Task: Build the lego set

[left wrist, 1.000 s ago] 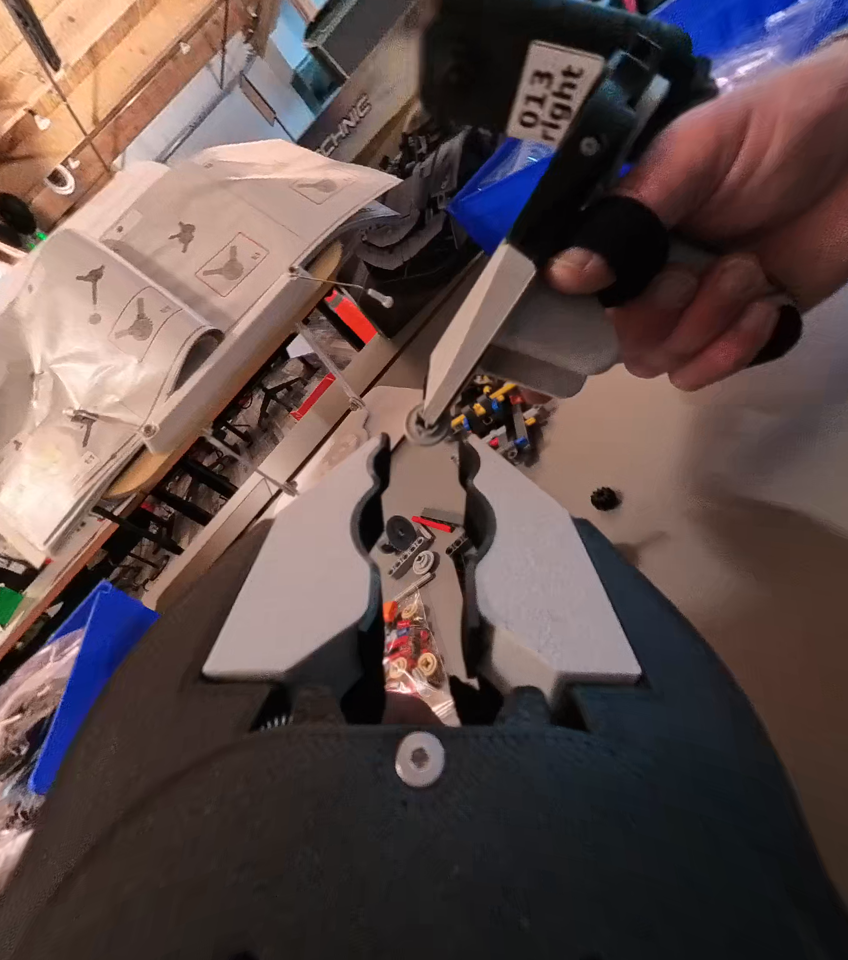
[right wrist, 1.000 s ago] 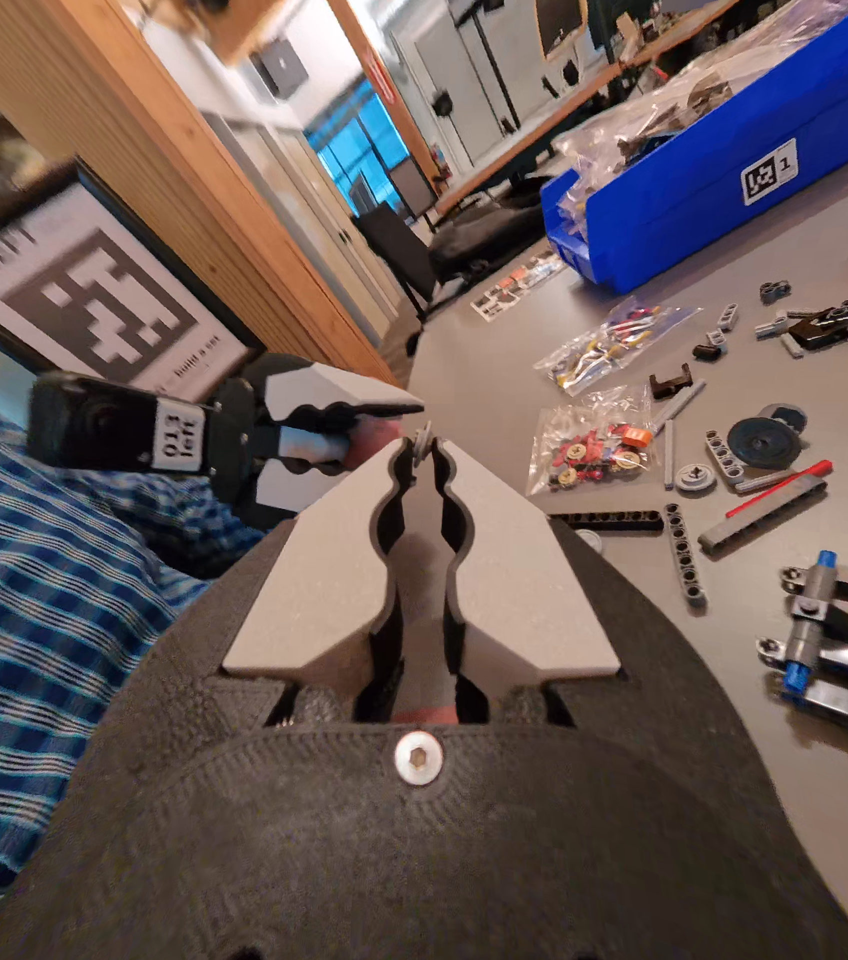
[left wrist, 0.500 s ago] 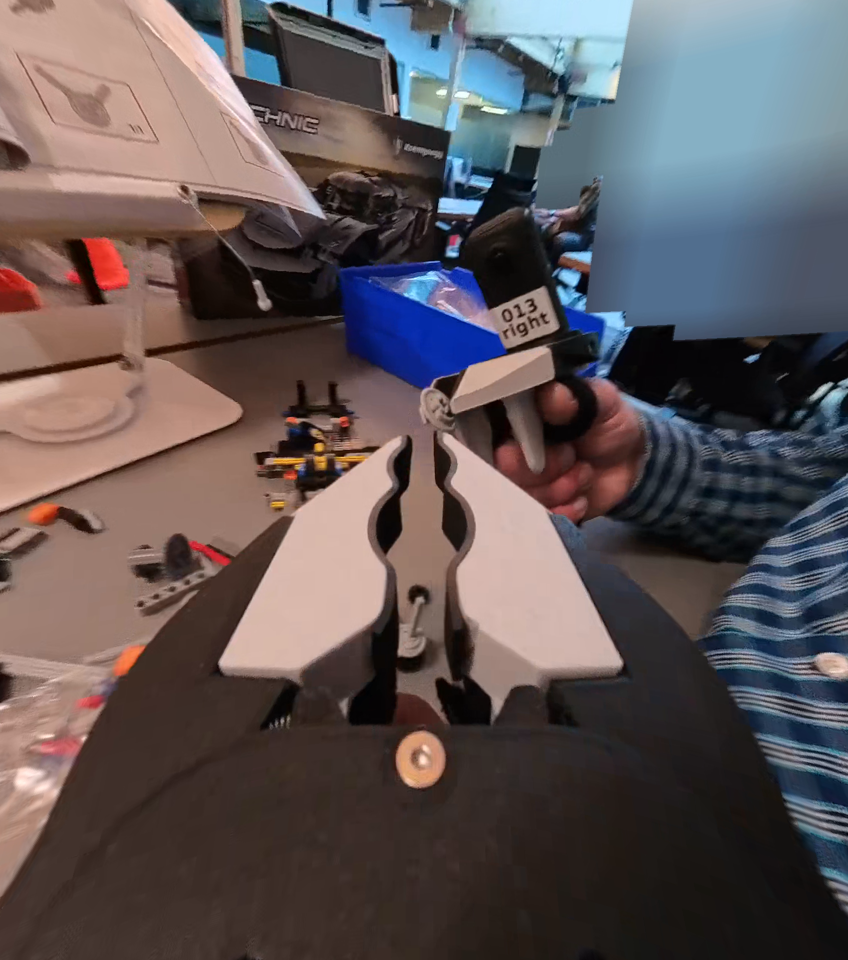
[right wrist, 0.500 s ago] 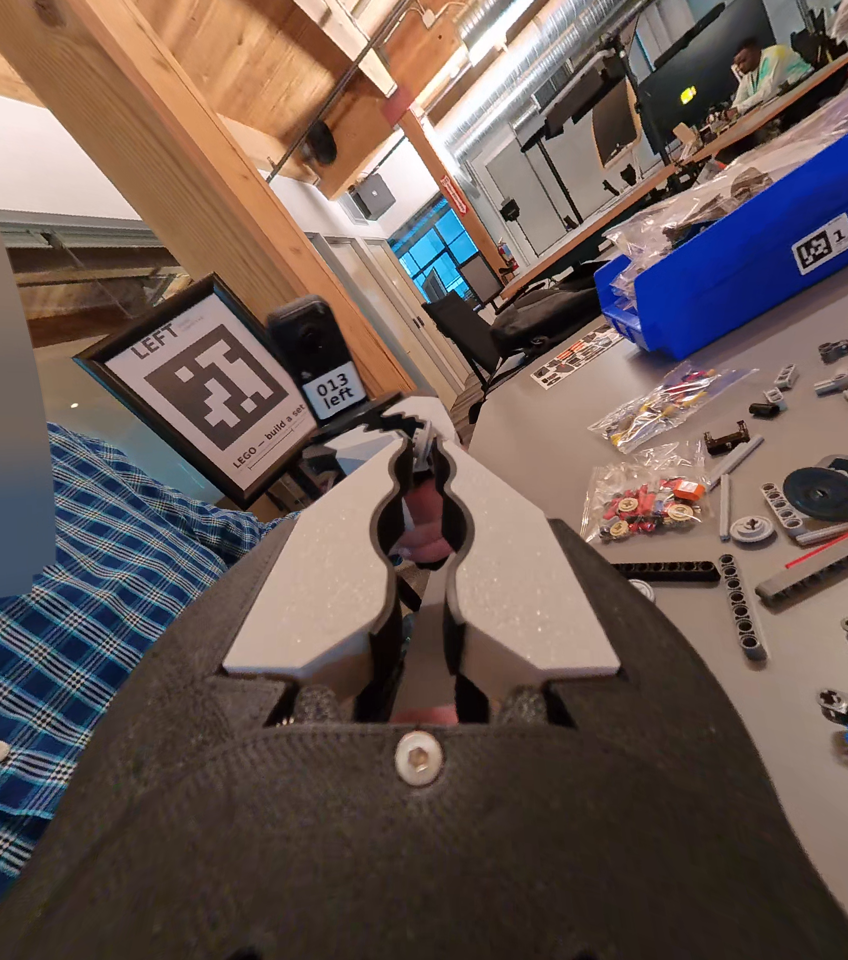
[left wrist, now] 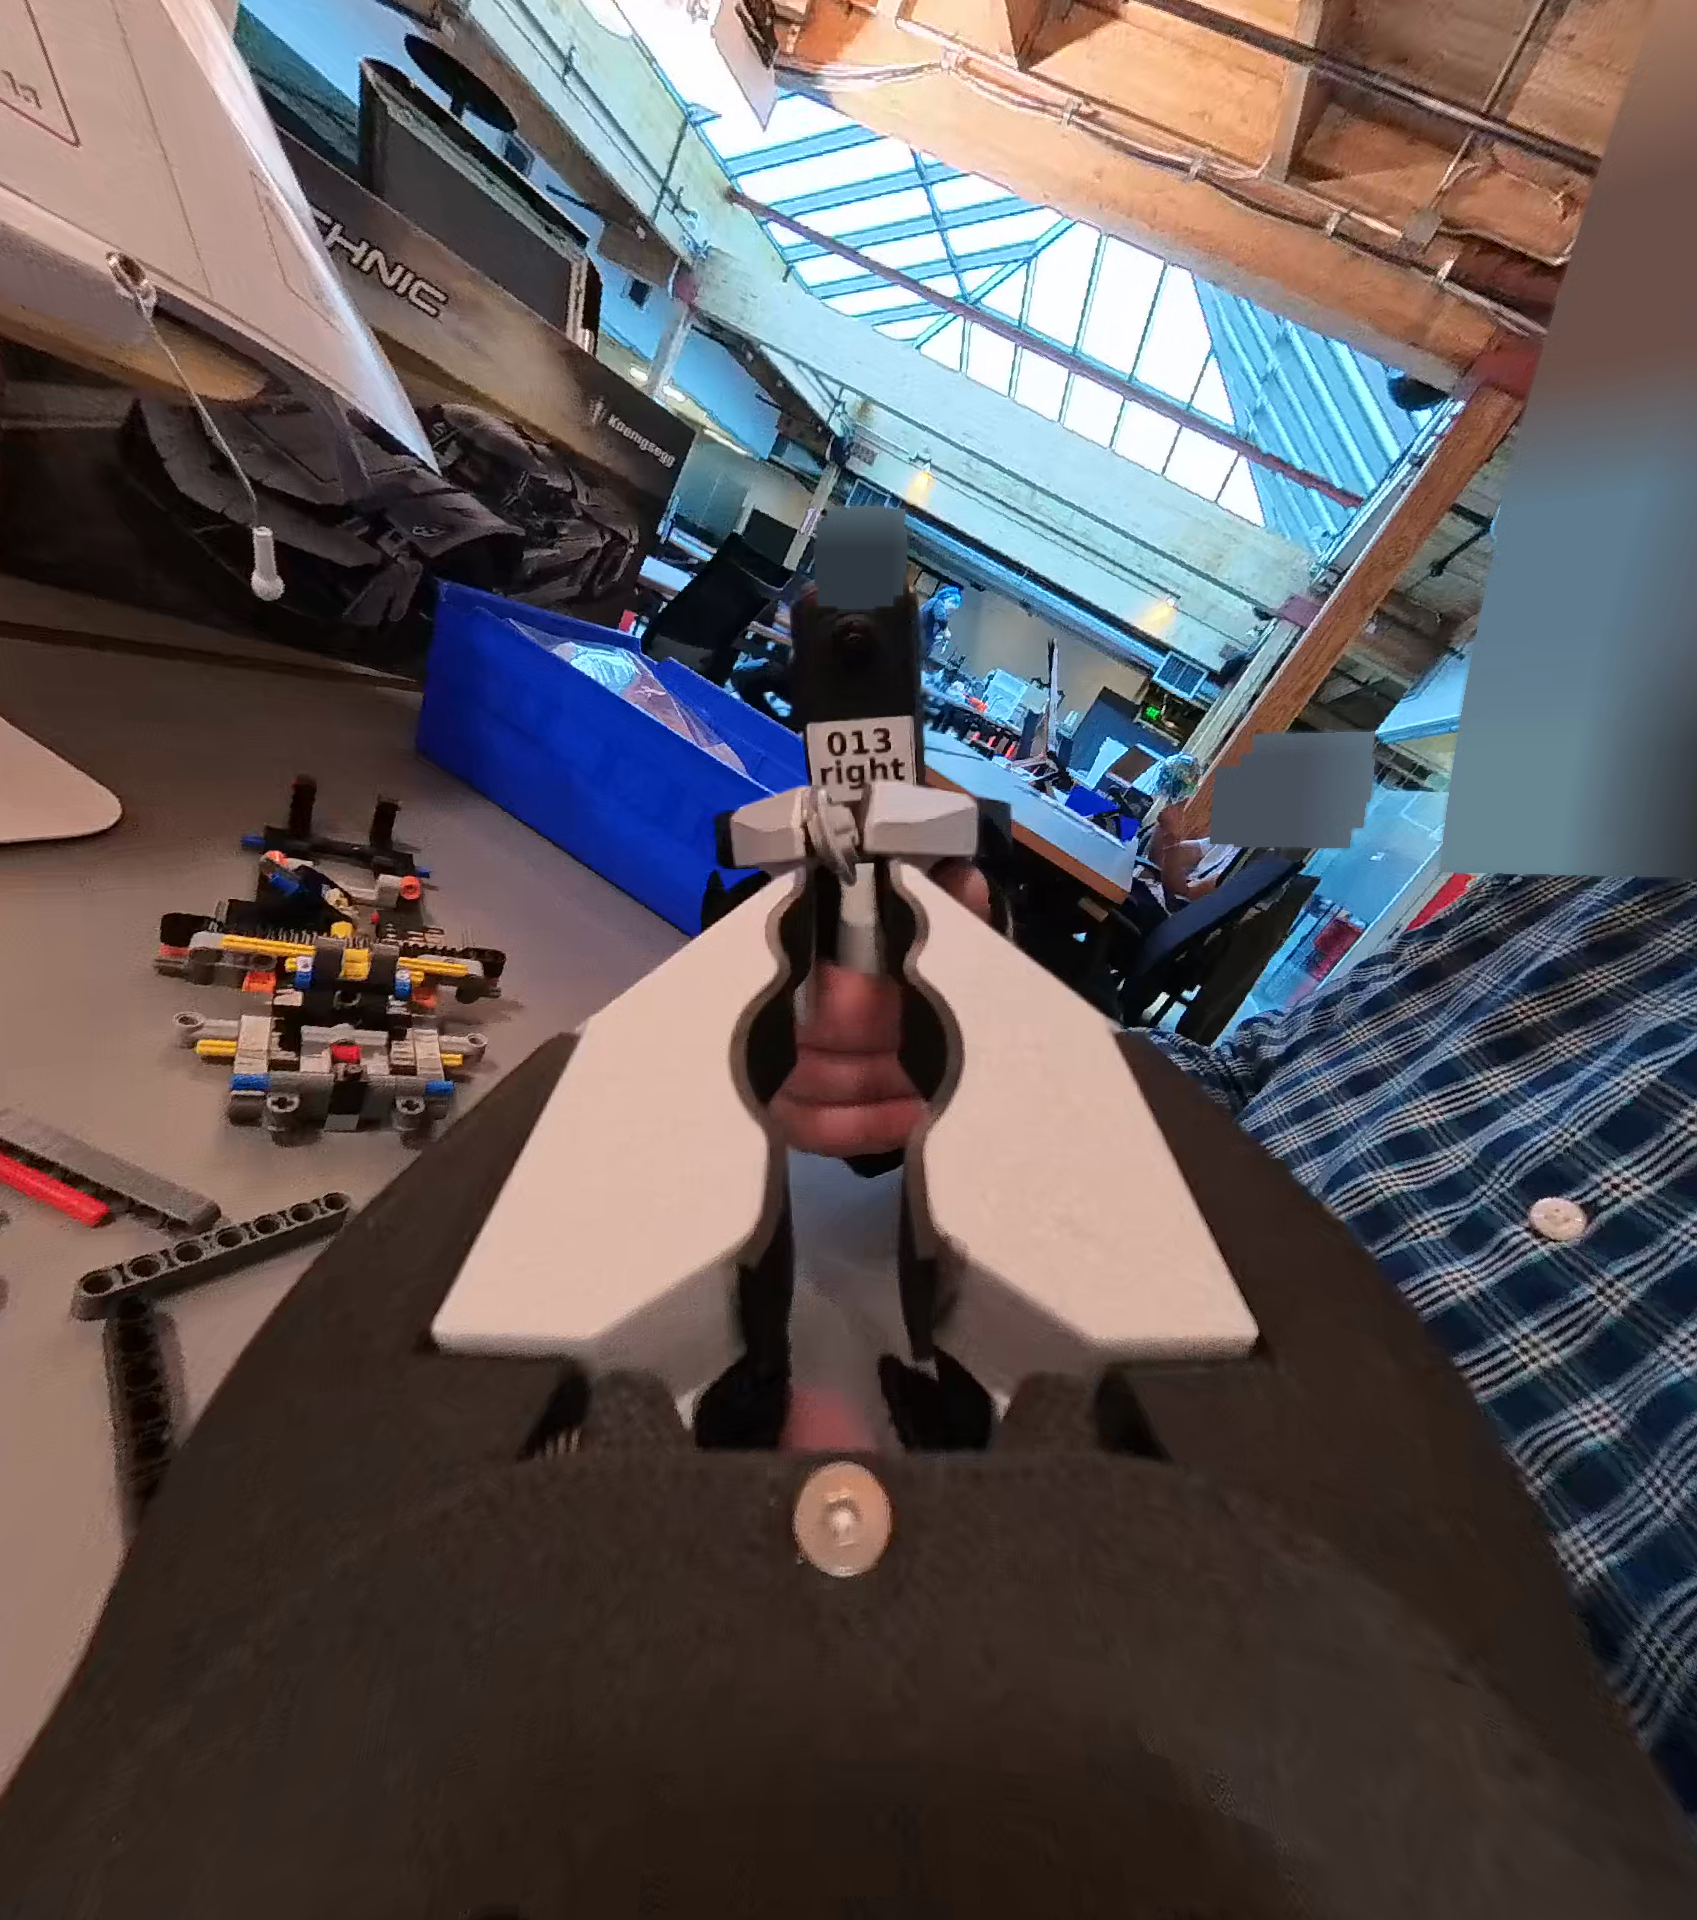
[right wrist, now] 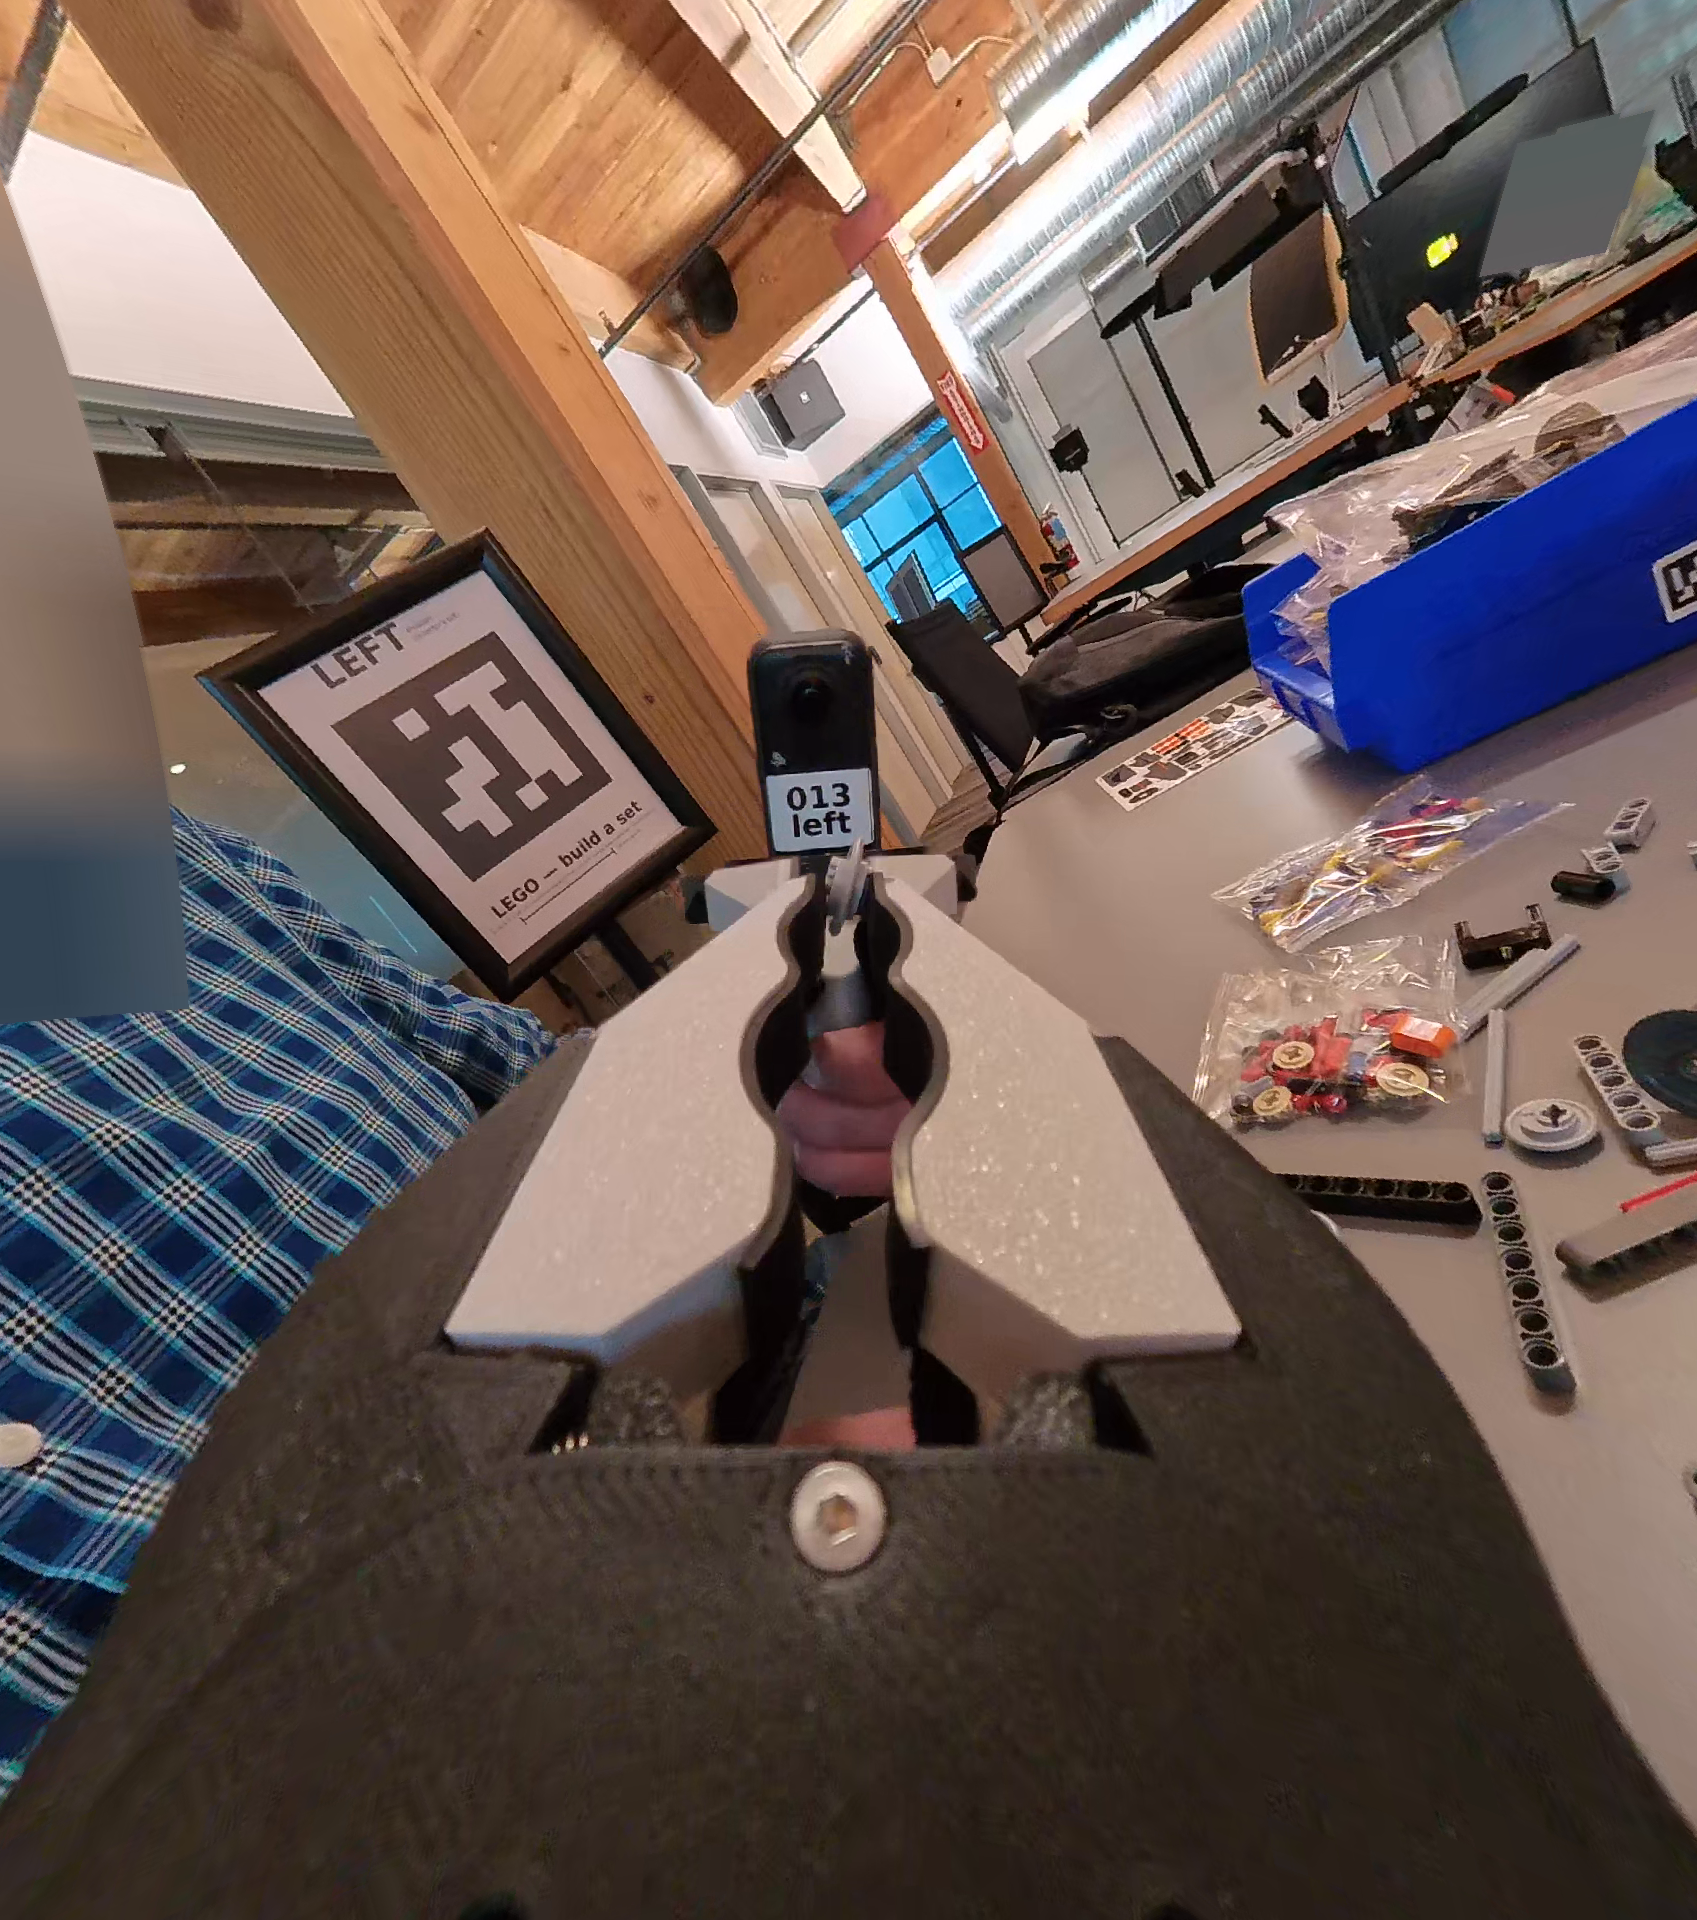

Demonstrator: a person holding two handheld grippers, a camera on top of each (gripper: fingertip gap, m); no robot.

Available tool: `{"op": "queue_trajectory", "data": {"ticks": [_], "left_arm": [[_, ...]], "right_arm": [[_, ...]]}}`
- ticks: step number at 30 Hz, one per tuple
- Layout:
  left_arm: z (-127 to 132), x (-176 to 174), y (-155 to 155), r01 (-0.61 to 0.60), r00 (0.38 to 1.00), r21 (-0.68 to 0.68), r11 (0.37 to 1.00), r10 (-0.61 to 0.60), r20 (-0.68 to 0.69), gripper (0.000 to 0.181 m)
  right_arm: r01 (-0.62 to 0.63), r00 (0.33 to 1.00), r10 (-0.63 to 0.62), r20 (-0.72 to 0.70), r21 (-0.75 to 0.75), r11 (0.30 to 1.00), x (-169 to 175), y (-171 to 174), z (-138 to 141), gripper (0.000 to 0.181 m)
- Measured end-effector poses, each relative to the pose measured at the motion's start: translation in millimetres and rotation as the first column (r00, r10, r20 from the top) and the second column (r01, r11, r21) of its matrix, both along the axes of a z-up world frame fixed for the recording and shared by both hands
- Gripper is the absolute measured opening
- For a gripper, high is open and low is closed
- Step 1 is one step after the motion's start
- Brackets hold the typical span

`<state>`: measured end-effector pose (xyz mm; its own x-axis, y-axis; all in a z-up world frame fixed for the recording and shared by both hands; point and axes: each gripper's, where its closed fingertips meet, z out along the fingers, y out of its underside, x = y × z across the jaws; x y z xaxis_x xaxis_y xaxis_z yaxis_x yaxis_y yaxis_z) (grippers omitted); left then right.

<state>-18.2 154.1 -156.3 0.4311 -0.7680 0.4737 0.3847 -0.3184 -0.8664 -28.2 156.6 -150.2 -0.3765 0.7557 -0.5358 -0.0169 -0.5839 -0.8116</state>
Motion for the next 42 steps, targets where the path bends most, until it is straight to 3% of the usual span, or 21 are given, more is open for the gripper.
{"op": "queue_trajectory", "data": {"ticks": [17, 26, 42], "left_arm": [[2.8, -4.8, 3.7, 0.014, 0.999, -0.022, 1.0, -0.013, 0.04, 0.002], [-7.2, -5.4, 6.8, 0.069, 0.997, -0.103, 0.992, -0.073, -0.037, 0.001], [-12.2, -1.4, 4.1, 0.147, 0.984, -0.115, 0.982, -0.158, -0.087, 0.002]], "right_arm": [[0.035, 0.999, -0.035, 0.009, 0.04, 0.999, -0.4, 2.4, -1.4, 0.012], [0.081, 0.996, -0.084, 0.039, 0.078, 0.994, 3.2, 14.1, -3.4, 0.01], [0.005, 0.995, -0.009, 0.095, 0.044, 0.999, 1.9, 7.7, -12.6, 0.002]]}}
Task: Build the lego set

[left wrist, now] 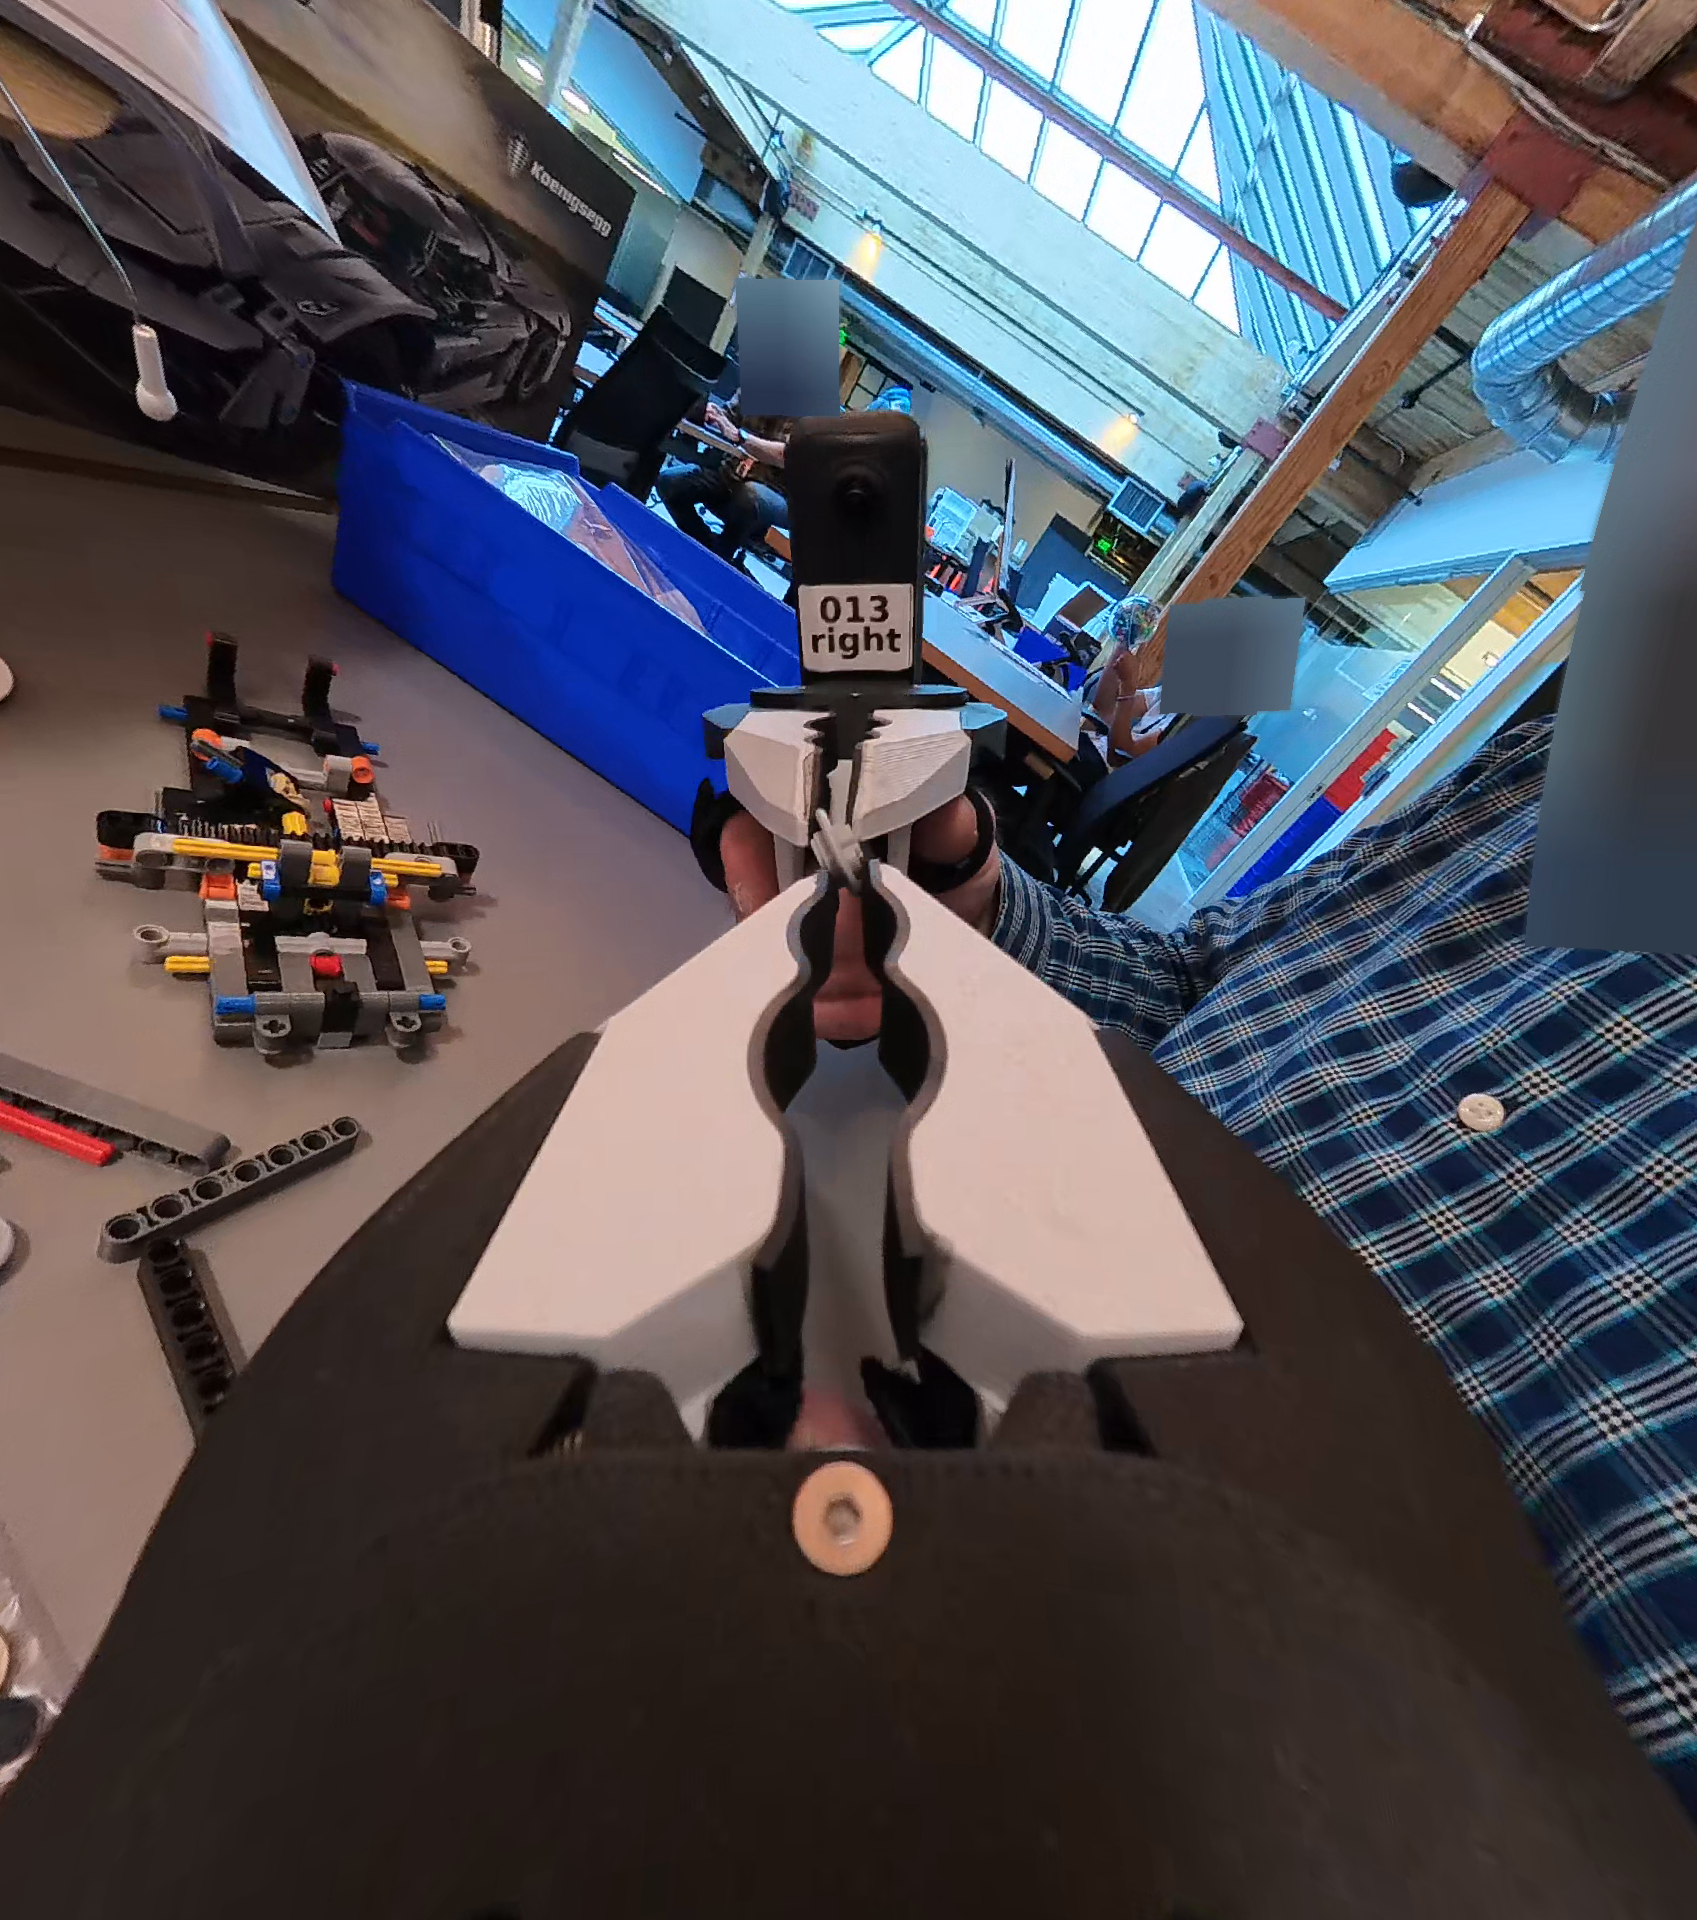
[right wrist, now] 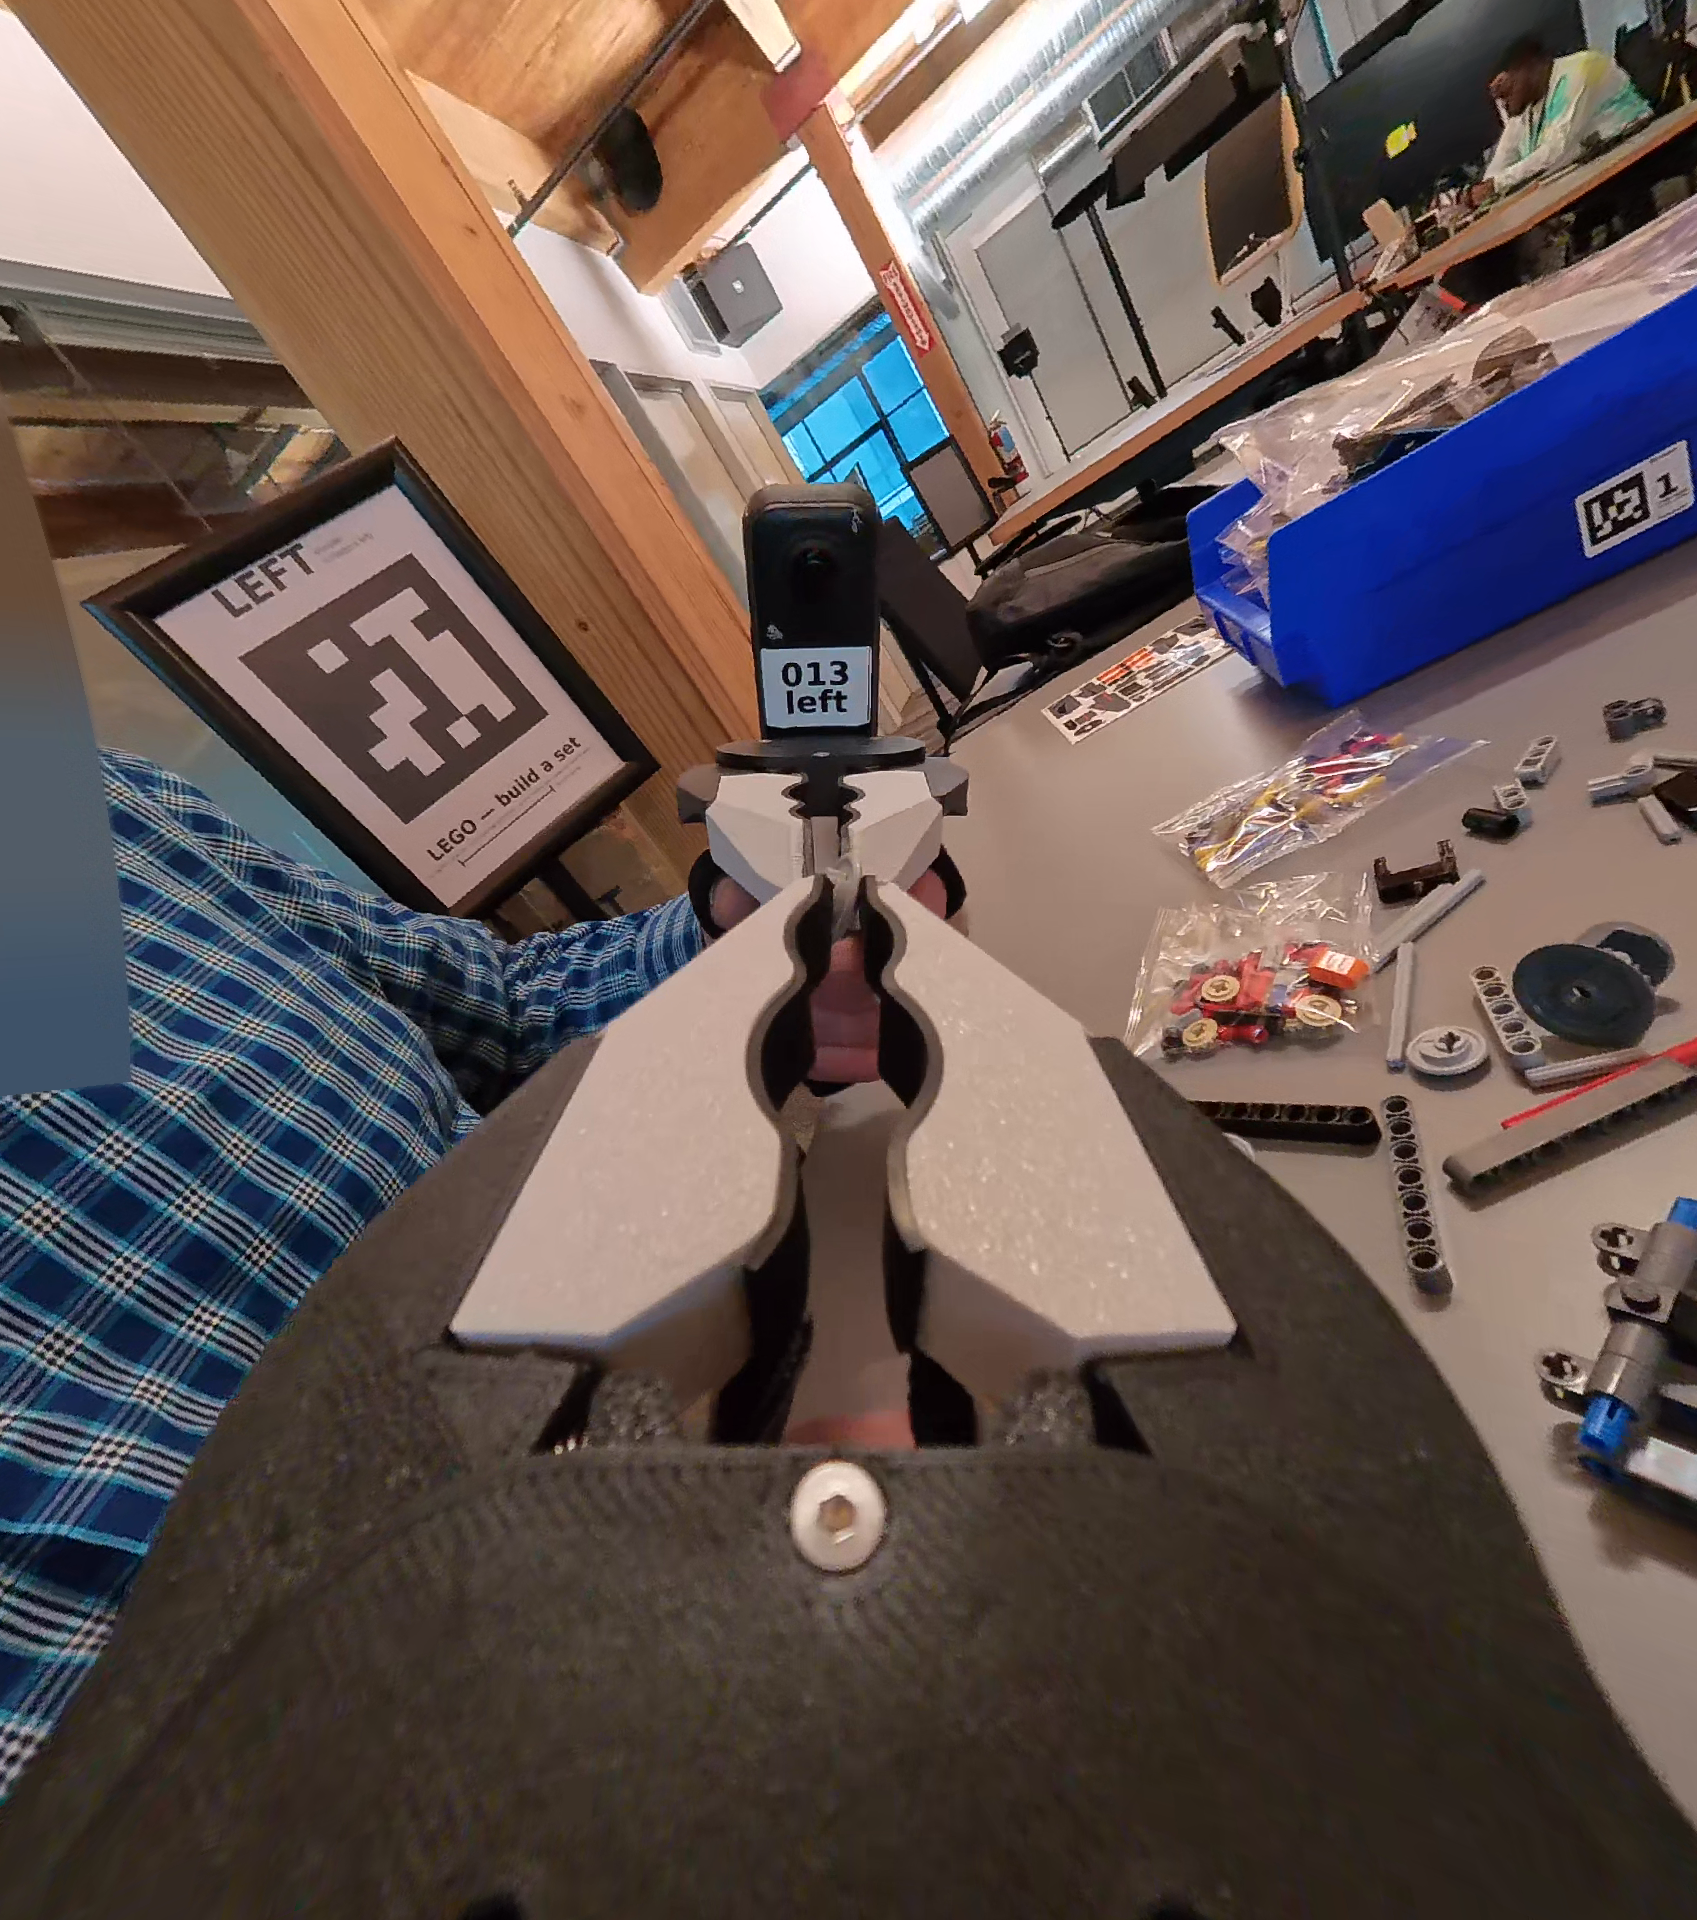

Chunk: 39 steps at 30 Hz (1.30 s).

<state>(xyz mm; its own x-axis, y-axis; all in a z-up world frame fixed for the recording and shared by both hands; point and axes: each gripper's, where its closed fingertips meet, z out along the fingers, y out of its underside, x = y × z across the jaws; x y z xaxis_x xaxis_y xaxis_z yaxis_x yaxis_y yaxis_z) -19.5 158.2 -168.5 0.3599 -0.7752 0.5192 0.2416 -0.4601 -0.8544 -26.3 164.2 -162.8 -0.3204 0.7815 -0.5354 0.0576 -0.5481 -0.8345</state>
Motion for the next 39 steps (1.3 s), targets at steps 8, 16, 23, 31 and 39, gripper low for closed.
{"op": "queue_trajectory", "data": {"ticks": [8, 16, 23, 31, 39], "left_arm": [[2.6, -0.7, 3.0, -0.011, 0.999, 0.005, 1.0, 0.01, 0.033, 0.002], [4.7, -1.4, 5.4, -0.029, 0.997, 0.008, 1.0, 0.028, 0.068, 0.002], [5.0, -2.6, 7.4, -0.043, 0.996, 0.012, 0.999, 0.042, 0.073, 0.002], [5.3, -2.0, 9.2, -0.066, 0.995, 0.019, 0.998, 0.064, 0.073, 0.002], [7.2, -5.7, 14.4, -0.112, 0.981, -0.012, 0.994, 0.113, 0.156, 0.001]], "right_arm": [[0.016, 1.0, -0.017, -0.016, -0.018, 1.0, 0.8, 2.6, 1.5, 0.002], [0.045, 0.998, -0.046, -0.038, -0.028, 0.999, 0.4, 5.2, 3.9, 0.001], [0.057, 0.997, -0.059, -0.044, -0.045, 0.997, -0.5, 7.3, 4.0, 0.001], [0.064, 0.997, -0.068, -0.046, -0.068, 0.996, -1.0, 9.9, 5.5, 0.001], [0.091, 0.995, -0.095, -0.043, -0.089, 0.992, -1.5, 15.1, 6.3, 0.01]]}}
